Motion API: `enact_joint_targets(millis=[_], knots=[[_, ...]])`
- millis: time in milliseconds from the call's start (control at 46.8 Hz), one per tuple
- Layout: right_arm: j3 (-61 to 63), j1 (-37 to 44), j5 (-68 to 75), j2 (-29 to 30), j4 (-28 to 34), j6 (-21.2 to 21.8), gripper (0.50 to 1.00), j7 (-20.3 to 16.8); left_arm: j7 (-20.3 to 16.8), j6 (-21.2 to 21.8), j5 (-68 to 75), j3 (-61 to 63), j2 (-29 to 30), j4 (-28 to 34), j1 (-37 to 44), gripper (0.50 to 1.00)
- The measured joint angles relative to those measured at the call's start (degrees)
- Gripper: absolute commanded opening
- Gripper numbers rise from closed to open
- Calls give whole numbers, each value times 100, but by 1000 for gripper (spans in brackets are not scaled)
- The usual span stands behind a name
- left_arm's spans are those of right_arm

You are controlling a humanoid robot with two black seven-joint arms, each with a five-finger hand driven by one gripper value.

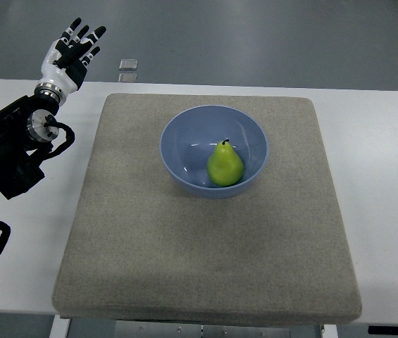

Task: Place pear in bowl with left hand

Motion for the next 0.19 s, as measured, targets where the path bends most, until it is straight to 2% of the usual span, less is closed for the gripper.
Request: enact_joint_targets(millis=[192], knots=[[0, 0, 0, 0, 0, 0, 926, 1, 0, 13, 0, -8, -32, -12, -3, 994]])
